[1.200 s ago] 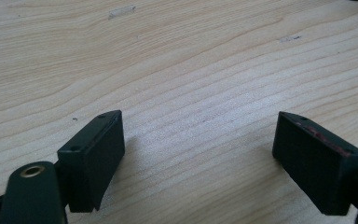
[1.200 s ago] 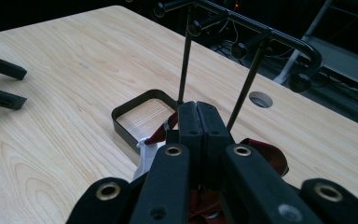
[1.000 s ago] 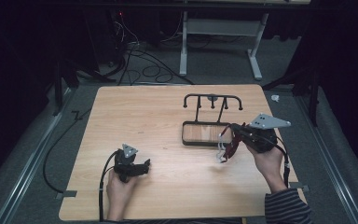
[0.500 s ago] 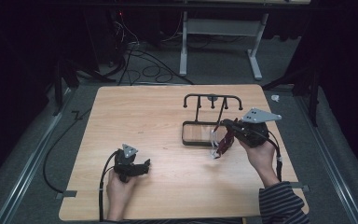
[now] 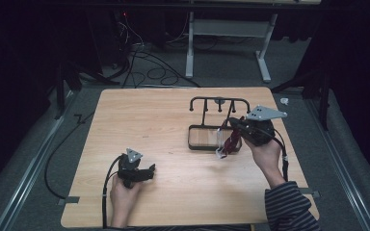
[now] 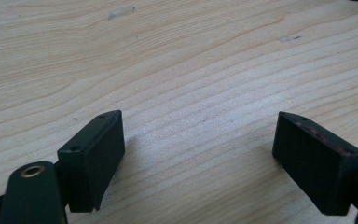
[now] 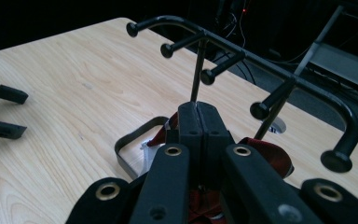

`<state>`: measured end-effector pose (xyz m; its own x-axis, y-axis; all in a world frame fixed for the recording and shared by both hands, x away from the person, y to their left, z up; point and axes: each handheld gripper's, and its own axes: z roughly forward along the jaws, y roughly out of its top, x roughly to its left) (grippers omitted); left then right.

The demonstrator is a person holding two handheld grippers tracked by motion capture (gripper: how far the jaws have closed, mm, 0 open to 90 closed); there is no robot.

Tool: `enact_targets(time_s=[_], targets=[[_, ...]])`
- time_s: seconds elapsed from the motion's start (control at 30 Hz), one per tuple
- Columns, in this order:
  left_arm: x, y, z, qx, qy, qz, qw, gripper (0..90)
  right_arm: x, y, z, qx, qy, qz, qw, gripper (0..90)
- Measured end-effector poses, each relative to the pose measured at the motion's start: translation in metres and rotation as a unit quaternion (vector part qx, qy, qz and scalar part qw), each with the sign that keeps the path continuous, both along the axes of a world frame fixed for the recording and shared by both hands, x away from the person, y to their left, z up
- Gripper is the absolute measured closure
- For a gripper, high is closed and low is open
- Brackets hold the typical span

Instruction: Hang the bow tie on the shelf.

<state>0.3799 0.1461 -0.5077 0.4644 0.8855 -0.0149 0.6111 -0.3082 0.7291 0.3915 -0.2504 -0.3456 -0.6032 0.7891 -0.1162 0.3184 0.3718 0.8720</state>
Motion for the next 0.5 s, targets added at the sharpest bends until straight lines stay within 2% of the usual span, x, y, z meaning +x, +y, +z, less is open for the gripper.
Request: enact_targets(time_s=[0.5], targets=[[0.0,0.0,0.0,0.0,0.0,0.0,1.0,17.1,0.017,0.01,0.003,0.013,0.006,-0.003,0.9999,90.0]])
